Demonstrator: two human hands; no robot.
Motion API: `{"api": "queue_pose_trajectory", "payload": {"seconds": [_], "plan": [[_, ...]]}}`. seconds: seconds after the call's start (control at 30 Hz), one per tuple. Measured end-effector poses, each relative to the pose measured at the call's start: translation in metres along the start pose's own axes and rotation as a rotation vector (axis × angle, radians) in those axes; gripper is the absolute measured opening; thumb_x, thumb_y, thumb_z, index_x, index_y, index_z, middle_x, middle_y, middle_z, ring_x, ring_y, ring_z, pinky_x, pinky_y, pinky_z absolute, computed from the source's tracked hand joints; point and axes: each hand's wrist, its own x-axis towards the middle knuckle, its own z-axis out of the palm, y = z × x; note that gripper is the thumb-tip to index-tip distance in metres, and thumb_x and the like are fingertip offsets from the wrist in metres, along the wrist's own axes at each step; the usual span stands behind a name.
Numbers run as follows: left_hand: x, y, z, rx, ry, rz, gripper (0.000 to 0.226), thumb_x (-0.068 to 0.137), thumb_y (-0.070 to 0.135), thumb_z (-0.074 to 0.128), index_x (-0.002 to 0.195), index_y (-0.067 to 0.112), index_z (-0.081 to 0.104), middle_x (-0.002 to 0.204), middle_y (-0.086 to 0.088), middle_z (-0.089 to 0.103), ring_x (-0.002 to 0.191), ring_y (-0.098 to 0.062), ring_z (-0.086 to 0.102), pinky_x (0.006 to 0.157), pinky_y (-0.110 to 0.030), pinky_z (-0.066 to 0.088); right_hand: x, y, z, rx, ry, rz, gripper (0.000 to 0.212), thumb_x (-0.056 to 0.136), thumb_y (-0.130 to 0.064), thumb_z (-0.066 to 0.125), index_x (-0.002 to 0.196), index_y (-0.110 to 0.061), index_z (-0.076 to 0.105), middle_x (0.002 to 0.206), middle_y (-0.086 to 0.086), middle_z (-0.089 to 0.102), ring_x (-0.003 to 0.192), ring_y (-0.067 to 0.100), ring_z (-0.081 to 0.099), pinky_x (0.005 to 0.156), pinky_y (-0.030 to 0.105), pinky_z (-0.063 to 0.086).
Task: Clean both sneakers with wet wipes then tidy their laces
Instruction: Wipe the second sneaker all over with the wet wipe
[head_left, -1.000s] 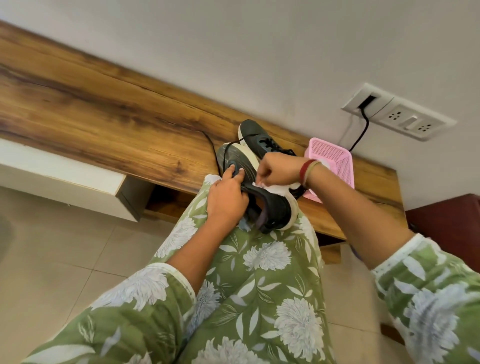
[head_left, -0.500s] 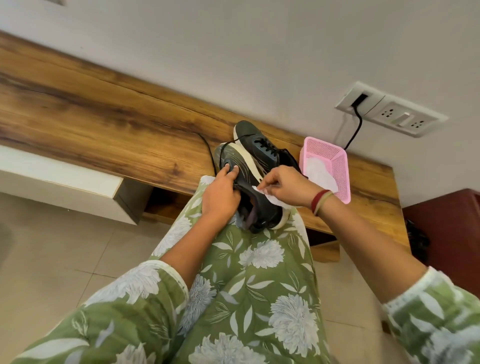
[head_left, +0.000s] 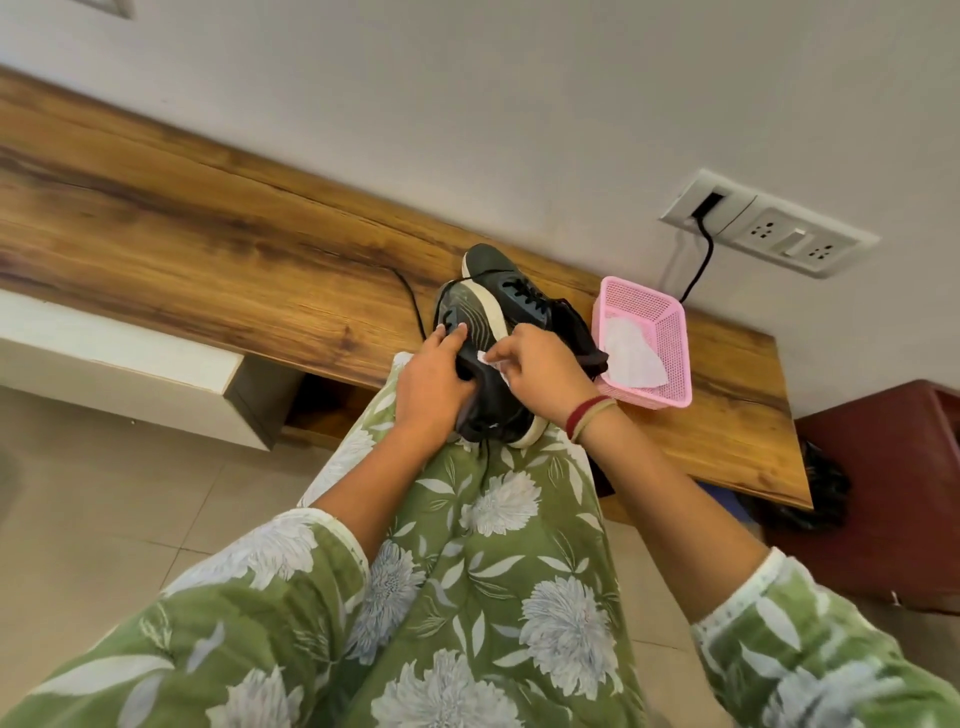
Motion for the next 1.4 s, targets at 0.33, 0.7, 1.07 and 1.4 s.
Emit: {"api": "queue_pose_trajectory", "payload": {"seconds": [0.33,0.7,1.07,1.4], "plan": [[-0.001,0.004,0.003,0.064,-0.042,0.026,0.064,0.089,0.029,0.06,0.147,0.019,0.033,0.152,-0.006,0.034,0.133,-0.025,0.041,0.1,-0.04,0.042,0.006,0.012,-0.029,0.243,0.104,0.063,0.022,0.089,-0.003,0.056,0.102,-0.013,0.071,0.108,0.003,0.064,0.099,0.01,0.055,0.093,0.024,0.042],[-0.001,0.003,0.005,0.122,-0.058,0.004,0.063,0.092,0.021,0.053,0.148,0.011,0.025,0.151,-0.011,0.033,0.128,-0.032,0.045,0.097,-0.041,0.041,-0.018,-0.004,0.004,-0.071,-0.006,-0.176,0.025,0.092,-0.009,0.05,0.104,-0.016,0.071,0.102,0.007,0.055,0.099,0.023,0.053,0.086,0.035,0.044],[0.001,0.002,0.006,0.101,-0.041,-0.009,0.062,0.092,0.024,0.057,0.147,0.012,0.031,0.153,-0.007,0.031,0.134,-0.027,0.04,0.101,-0.041,0.041,-0.034,0.004,0.023,0.146,0.277,0.018,0.025,0.091,-0.008,0.053,0.108,-0.015,0.069,0.098,0.006,0.058,0.092,0.02,0.054,0.083,0.035,0.048],[0.005,-0.004,0.001,0.001,-0.062,0.017,0.057,0.089,0.019,0.055,0.144,0.018,0.039,0.14,-0.005,0.05,0.122,-0.026,0.051,0.093,-0.039,0.047,-0.08,-0.01,0.042,0.383,0.336,0.207,0.024,0.089,-0.003,0.053,0.101,-0.016,0.07,0.095,0.001,0.056,0.084,0.012,0.052,0.076,0.019,0.046]]}}
